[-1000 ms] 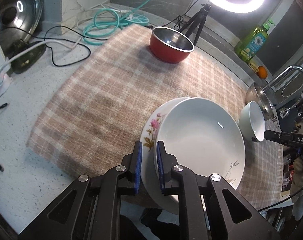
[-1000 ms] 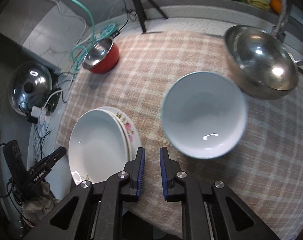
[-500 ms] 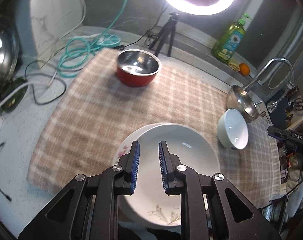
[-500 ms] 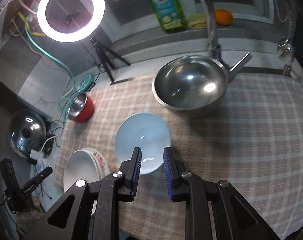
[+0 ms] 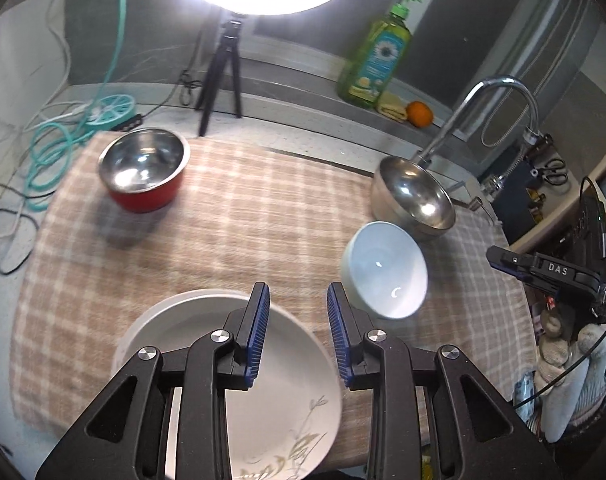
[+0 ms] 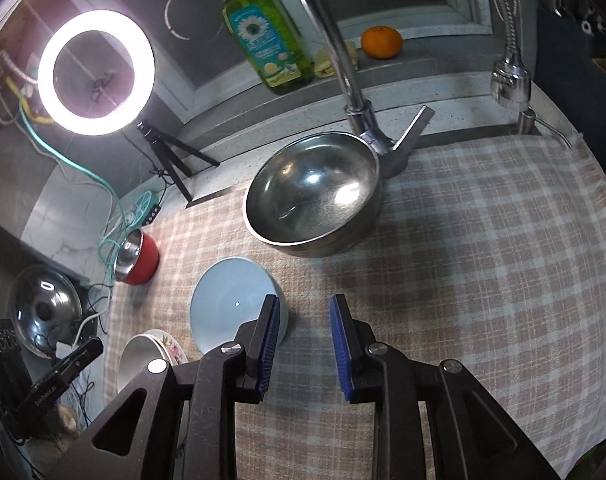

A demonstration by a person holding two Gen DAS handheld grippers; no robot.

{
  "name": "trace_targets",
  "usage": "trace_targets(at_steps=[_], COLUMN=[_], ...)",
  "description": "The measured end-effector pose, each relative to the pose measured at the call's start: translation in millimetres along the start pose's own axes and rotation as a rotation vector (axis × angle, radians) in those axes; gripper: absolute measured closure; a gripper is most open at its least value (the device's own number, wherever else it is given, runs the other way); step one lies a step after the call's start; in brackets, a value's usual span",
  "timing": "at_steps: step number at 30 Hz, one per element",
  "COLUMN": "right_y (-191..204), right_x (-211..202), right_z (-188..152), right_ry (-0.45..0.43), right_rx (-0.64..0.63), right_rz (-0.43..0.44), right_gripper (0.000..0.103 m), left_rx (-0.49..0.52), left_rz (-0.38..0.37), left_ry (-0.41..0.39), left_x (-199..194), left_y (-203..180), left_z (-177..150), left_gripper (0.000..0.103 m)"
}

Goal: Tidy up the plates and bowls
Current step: 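Move the right gripper to the large steel bowl rim and close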

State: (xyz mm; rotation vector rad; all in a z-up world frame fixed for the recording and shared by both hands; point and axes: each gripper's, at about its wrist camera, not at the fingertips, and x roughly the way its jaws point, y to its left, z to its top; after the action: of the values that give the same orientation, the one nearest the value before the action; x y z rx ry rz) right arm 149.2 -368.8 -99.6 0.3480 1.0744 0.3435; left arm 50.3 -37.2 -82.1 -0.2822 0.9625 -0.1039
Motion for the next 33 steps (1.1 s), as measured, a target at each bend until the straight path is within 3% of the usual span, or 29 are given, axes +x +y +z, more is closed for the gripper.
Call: trace_targets(at_steps=[13, 22, 33], right_y=[-30.9, -39.3, -44.1], right_x=[24.4, 47.8, 80.5], right_z=[45.6, 73.8, 90.7], right_ry=[-0.025, -0.015, 0.028], right_rx=[0.049, 0.038, 0.068], right_rz=[-0.048, -0.088, -0.102], right_gripper=[0.080, 0.080, 0.080], left_rx=[0.077, 0.075, 0.108], left_rz=[-0.118, -0.089, -0.054], left_ry=[0.117, 0.181, 0.239], left_x=[86.8, 148.7, 197.0], left_y=[-64.5, -85.3, -94.3], left_z=[66.7, 111.5, 128.0], left_gripper=[0.075, 0.075, 0.075])
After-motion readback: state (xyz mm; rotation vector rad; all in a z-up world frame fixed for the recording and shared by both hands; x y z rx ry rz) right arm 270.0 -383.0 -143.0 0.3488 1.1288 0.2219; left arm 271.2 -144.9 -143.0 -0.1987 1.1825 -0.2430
